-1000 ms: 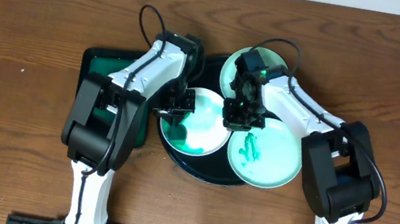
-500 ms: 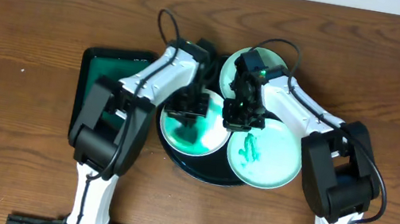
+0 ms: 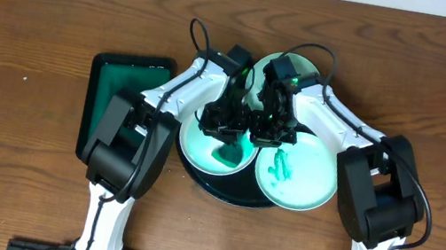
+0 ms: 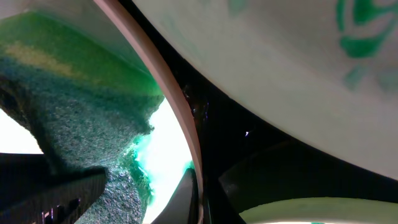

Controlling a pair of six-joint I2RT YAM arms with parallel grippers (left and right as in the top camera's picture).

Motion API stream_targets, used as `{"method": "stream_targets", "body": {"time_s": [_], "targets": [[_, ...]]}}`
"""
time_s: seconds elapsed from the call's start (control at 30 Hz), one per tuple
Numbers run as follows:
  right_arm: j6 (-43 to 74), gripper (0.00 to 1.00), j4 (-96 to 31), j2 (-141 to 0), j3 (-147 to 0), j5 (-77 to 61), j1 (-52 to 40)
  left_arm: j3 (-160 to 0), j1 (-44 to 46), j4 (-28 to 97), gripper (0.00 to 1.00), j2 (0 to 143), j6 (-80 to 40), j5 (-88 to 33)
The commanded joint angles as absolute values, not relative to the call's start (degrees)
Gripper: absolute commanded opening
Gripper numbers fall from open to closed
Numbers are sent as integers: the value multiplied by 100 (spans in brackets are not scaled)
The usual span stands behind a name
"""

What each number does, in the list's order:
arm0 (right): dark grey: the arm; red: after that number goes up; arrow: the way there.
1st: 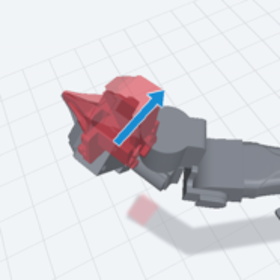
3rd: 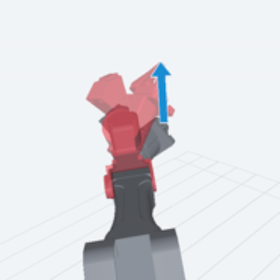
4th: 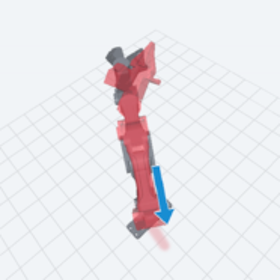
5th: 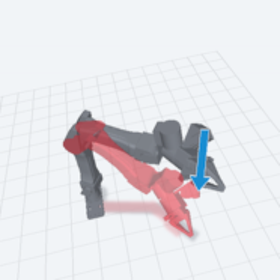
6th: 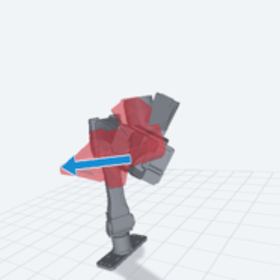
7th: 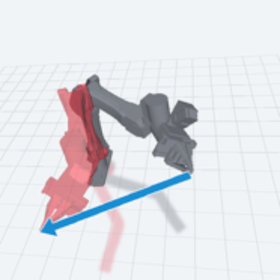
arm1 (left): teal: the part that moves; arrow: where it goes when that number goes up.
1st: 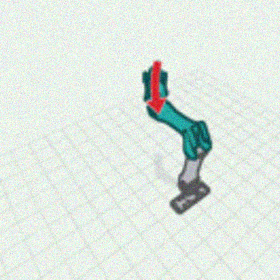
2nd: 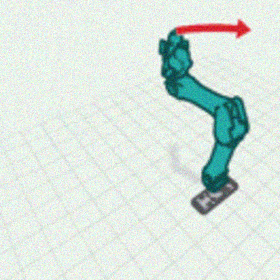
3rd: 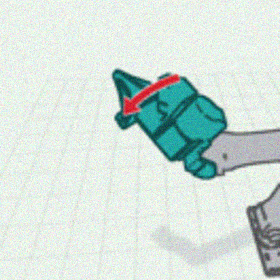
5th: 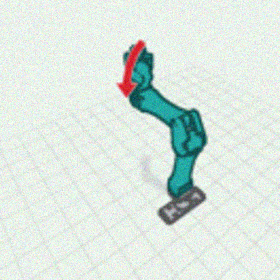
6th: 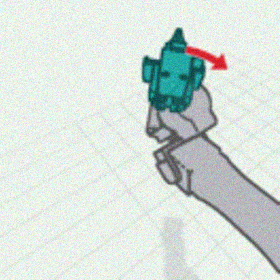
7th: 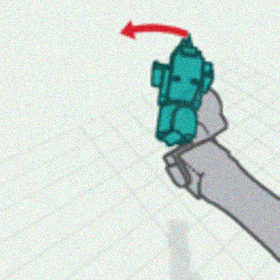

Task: Clean dirty plates on tray and stack at the side
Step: 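Scrub the white plate with the sponge while the right gripper holds it, then return the sponge with the left gripper to the basin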

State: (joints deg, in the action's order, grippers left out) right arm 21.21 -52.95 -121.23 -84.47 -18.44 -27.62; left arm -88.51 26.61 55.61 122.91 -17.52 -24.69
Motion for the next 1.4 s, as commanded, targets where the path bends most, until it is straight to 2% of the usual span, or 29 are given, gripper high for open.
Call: {"method": "stream_targets", "body": {"time_s": [0.0,0.13,0.27,0.47,0.67,1.03,1.37], "targets": [[1959,1,-5367,-12217,-8355,-1695,-2849,-8761,2482,5771,7,12569,-2252,-718],[1962,1,-5354,-12217,-8355,-1695,-2849,-8761,2206,6047,7,12569,-2727,548],[1962,1,-5354,-12217,-8355,-1695,-2849,-8761,2005,6200,7,12569,-3015,1033],[1962,1,-5328,-12217,-8355,-1697,-2851,-8785,1793,6416,7,12567,-3072,1138],[1964,1,-5273,-12217,-8355,-1697,-2849,-9105,1957,6698,7,12394,-2768,1118],[1964,1,-5273,-12217,-8355,-1697,-2849,-9356,2231,6875,7,11010,-2768,956],[1914,1,-5269,-12217,-8355,-1697,-2849,-9334,1208,7017,7,10718,-2770,1011]]}}
